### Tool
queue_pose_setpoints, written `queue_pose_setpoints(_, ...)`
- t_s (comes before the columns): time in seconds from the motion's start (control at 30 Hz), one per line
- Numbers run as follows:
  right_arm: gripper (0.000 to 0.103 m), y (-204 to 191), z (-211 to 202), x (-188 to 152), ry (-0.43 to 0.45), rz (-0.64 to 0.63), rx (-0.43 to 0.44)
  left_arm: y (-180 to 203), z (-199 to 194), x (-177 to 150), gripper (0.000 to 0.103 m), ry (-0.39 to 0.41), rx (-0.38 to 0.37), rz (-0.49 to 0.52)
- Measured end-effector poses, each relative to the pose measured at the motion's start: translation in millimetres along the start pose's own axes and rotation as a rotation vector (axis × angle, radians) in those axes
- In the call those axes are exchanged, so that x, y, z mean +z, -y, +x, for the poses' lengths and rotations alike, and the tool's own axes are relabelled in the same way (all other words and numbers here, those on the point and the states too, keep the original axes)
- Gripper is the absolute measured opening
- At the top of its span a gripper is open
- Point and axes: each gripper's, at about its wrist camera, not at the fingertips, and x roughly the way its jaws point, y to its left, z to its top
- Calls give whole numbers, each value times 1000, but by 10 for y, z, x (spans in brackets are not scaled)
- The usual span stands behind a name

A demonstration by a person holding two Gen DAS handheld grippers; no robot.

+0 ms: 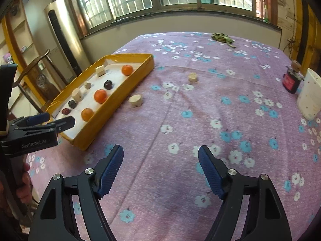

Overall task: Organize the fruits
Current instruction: 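Withdraw both tools back from the tray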

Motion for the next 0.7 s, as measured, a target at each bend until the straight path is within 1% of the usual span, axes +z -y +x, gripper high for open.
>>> queue_pose_setpoints(0.07, 77, -77, 33, 0, -12, -12, 12, -79, -38, -62, 91, 4, 14, -13)
queue_pose_setpoints(0.1, 77, -131, 38, -10, -15, -19, 9, -128, -56, -80, 91, 10, 6, -19)
queue_pose_setpoints(0.17, 77, -244, 30, -37, -19, -44, 5, -236, -66, -78, 96, 14, -21, -32)
queue_pose_setpoints(0.2, 77, -320, 29, -40, -18, -66, -9, -286, -59, -68, 99, 12, -35, -34)
queue_pose_setpoints(0.27, 77, -454, 31, -19, -3, -88, -45, -376, -31, -52, 99, 3, -46, -31)
queue_pose_setpoints(0.37, 77, -588, 50, 28, 7, -52, -52, -486, 2, -54, 99, -1, -39, -2)
queue_pose_setpoints(0.43, 77, -697, 67, 25, 18, -41, -66, -569, -4, -72, 100, 22, -33, 16)
queue_pose_setpoints(0.57, 77, -856, 137, -9, 0, -24, -91, -697, -10, -84, 101, 47, -14, 53)
queue_pose_setpoints(0.6, 77, -888, 143, -18, -3, -22, -99, -733, -11, -83, 101, 51, -14, 54)
queue_pose_setpoints(0.7, 77, -989, 113, -50, 7, -21, -127, -838, -14, -82, 101, 59, -46, 49)
